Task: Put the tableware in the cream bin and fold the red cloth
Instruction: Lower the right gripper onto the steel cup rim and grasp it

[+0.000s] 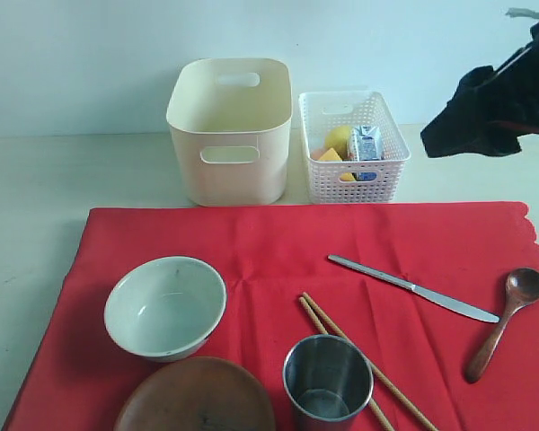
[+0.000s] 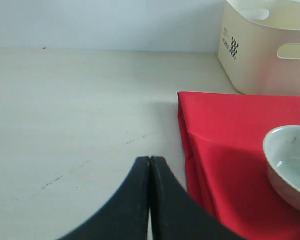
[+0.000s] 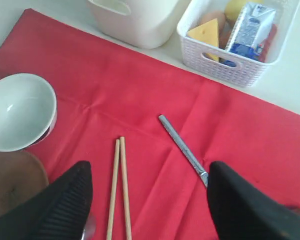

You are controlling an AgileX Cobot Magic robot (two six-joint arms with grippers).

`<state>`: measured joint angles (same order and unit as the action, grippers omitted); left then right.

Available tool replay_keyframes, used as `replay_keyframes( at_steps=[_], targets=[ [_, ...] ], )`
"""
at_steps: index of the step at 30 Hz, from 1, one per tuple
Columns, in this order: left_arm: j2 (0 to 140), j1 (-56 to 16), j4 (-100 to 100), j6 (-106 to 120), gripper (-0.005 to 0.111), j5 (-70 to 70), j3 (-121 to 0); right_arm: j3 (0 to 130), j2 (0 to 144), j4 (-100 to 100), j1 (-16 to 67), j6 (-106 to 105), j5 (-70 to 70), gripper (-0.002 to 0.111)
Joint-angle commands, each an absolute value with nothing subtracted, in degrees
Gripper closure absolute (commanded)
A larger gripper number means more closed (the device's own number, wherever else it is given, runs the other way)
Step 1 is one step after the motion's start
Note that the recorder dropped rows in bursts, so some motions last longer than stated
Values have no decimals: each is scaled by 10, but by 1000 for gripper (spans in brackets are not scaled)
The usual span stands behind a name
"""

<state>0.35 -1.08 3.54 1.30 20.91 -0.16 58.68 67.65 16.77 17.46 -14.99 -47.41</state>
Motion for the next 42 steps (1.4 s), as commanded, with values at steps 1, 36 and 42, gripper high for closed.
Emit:
replay_keyframes(
  at_steps=[1,36,42],
  targets=[
    [0,-14,35,12,107,202,0,579,677,177,219,-163,-486,45],
    [0,-14,35,12,107,202,0,546,940,106,340,-118,-503,45],
    [0,-14,35,12,107,202,0,546,981,121,340,-118,-493,46]
  ],
)
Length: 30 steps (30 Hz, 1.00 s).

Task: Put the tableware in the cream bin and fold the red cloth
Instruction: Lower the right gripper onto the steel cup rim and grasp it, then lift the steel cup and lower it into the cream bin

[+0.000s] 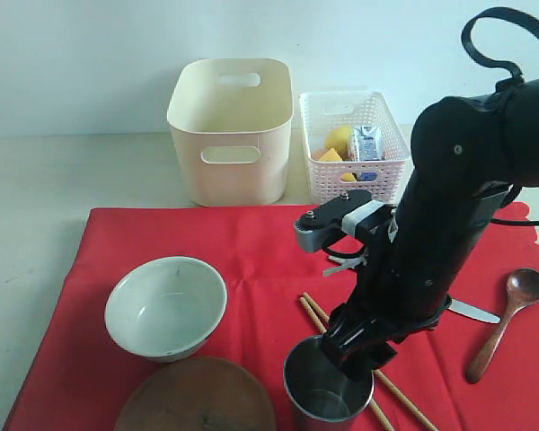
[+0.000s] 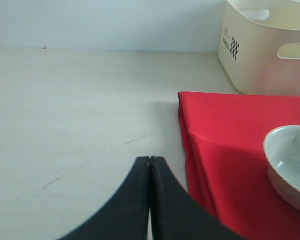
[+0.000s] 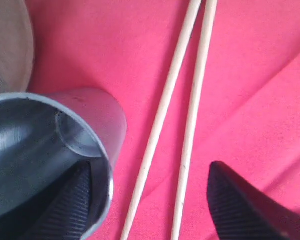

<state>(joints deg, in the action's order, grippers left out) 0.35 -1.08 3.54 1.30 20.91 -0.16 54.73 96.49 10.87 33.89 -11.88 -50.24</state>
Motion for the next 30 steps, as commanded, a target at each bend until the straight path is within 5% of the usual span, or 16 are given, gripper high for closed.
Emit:
replay_keyframes(
  at_steps=[1,7,15,30],
  targets=[
    [0,-14,35,12,107,202,0,546,985,121,340,-118,-492,47],
    [0,-14,35,12,107,202,0,547,1004,134,340,-123,-485,62],
    [0,-14,35,12,107,202,0,564,1001,136,340,-125,-481,107],
    [0,-14,35,12,107,202,0,571,885,136,340,-129,-458,108]
  ],
)
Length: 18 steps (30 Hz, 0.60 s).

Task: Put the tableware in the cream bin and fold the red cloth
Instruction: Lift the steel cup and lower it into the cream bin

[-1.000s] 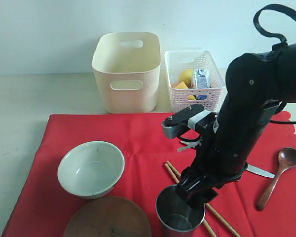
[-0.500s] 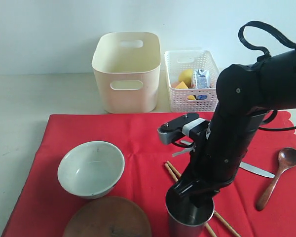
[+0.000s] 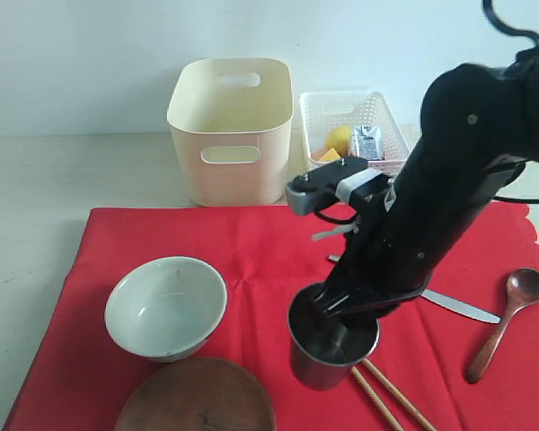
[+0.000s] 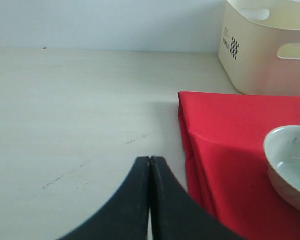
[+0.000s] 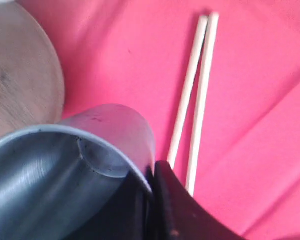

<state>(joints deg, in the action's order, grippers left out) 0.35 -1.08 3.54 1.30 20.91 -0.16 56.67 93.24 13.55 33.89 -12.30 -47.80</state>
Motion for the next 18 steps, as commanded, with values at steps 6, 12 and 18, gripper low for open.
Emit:
replay_keyframes(
  at_steps=[6,12,18],
  targets=[
    [0,-14,35,12,107,202,0,574,829,131,340,-129,-370,108],
    [0,-14,35,12,107,202,0,658,847,117,340,-110,-372,108],
    [0,-14,35,12,107,202,0,797,918,116,321,-98,-392,108]
  ],
)
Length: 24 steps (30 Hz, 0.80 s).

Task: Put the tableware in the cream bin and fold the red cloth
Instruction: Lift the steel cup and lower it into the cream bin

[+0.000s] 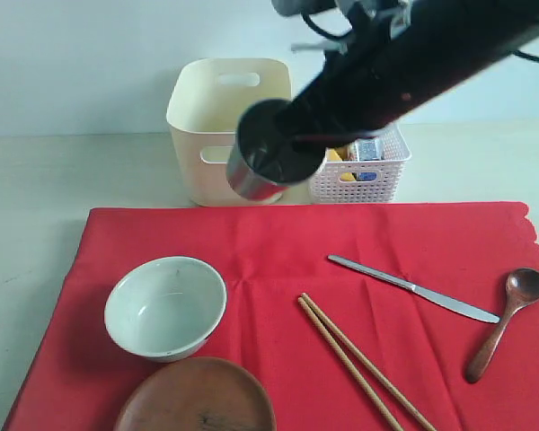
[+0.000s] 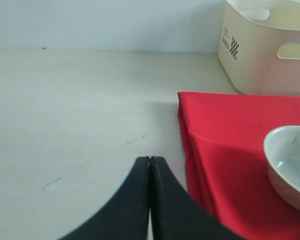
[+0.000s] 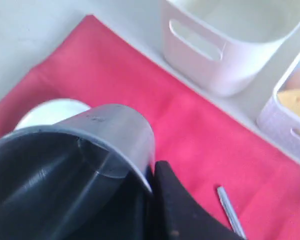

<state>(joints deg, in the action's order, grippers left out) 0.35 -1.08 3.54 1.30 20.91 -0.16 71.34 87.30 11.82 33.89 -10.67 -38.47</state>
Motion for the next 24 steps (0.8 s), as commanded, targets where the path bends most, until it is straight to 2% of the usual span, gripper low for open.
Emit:
replay_keyframes(
  at_steps=[1,10,24],
  targets=[
    [0,-14,35,12,107,202,0,822,936,116,314,-95,-398,108],
    [0,-14,35,12,107,202,0,1020,1107,135,265,-72,-417,108],
    [0,-14,35,12,107,202,0,1253,1331,83,251,-72,-424,108]
  ],
)
